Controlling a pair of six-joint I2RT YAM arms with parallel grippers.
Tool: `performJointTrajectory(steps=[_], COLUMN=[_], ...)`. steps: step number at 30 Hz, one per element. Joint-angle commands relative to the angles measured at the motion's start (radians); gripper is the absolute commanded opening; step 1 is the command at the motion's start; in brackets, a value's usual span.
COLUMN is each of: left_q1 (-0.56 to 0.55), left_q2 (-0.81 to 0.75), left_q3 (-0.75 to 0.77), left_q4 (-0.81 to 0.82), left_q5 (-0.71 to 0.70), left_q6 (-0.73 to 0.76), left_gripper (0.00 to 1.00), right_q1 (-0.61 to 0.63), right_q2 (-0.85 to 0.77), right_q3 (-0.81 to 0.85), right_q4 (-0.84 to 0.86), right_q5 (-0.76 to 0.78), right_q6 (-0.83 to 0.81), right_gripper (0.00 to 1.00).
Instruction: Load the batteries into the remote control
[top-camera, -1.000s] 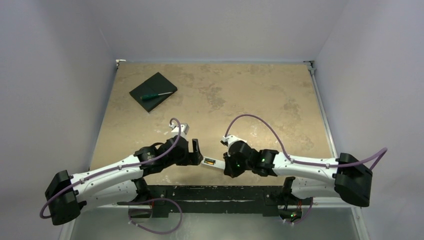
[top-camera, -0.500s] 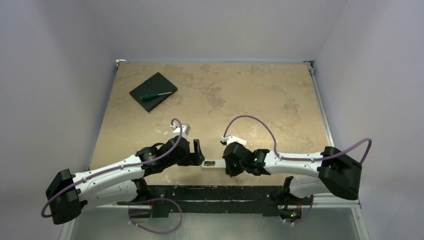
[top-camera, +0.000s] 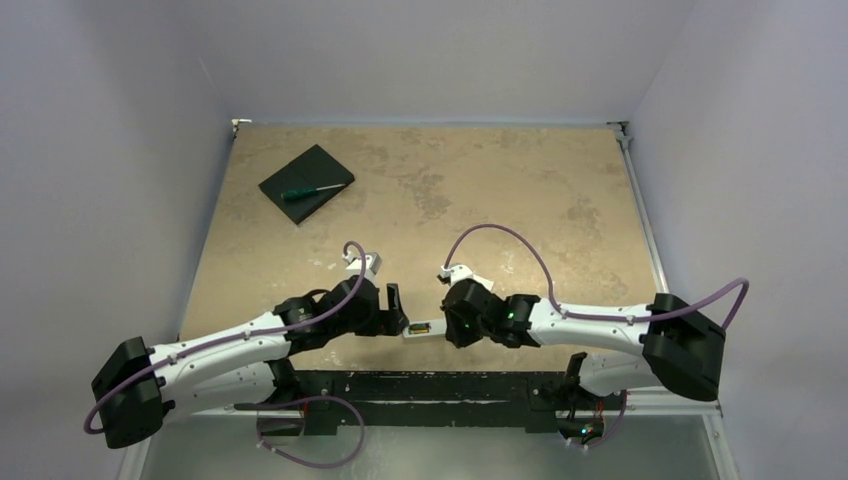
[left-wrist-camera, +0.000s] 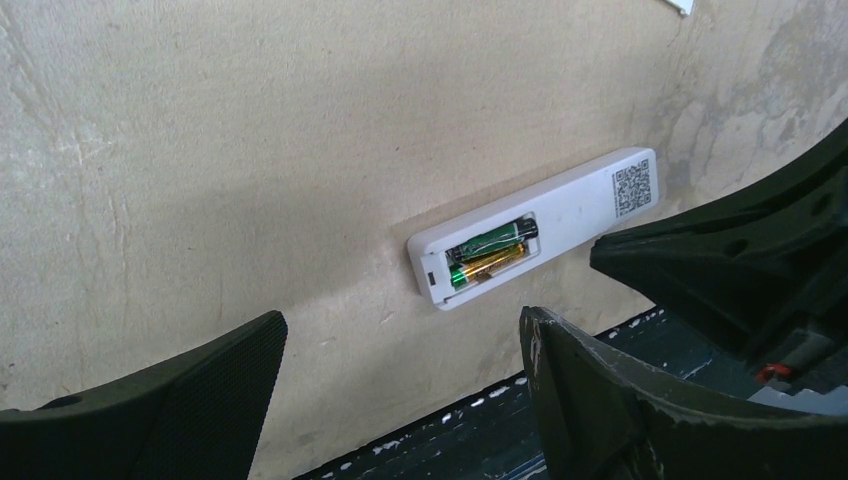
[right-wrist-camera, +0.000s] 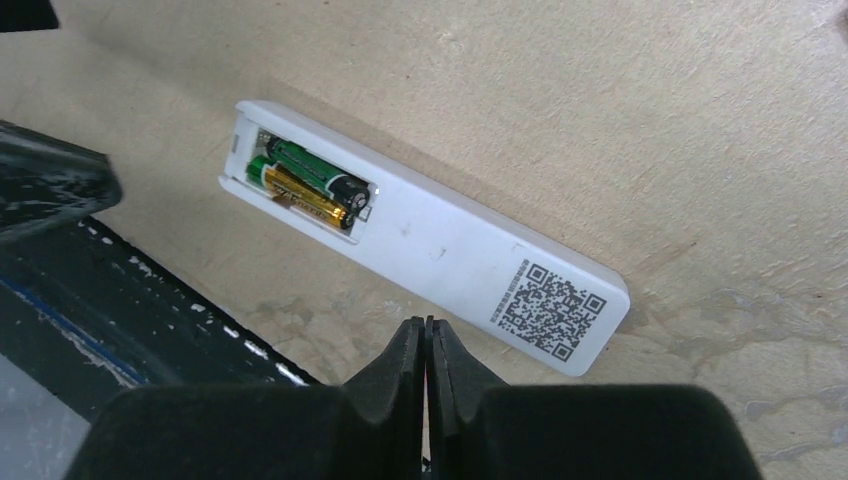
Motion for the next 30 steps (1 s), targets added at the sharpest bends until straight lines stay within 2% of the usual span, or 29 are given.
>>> performJointTrajectory(steps=[1,3,8,13,17,22,30], left_q1=[-0.003,-0.005,-0.004,-0.004,-0.002,-0.002,0.002], left_q2=[0.000,0.003,0.003,0.002,0.021,0.047,0.068], left_q3=[-0.037,-0.050,-0.100,-0.153,-0.186,-0.225,-0.264], left_q4=[0.071,0.094,0.192,0.304,0.383,0.471,0.552], left_q5=[0.039,0.049,0.097,0.126,0.148,0.162,0.145], left_q6=[-0.026,-0.033,-0.060,-0.093,-0.123,-0.148,-0.168], left_gripper=[0.86,0.86,0.84,0.69,0.61,0.56,0.54], right_q1=[-0.003,-0.003,-0.003,-0.003,-0.003,-0.003,-0.003], right_q2=[-0.043,-0.050,-0.050,-0.035,-0.026,-0.019,-0.009], right_q3=[0.043,0.055,0.078,0.095,0.097,0.098,0.092], right_q4=[0.011,0.007,0.024,0.028,0.035,0.052,0.083], right_q5=[-0.021,-0.016,-0.014,-0.002,0.001,0.021,0.046], right_q6=[-0.037,-0.037,-0.016,0.003,0.017,0.046,0.086], right_gripper=[0.13,0.17,0.20,0.20,0.19,0.20,0.28])
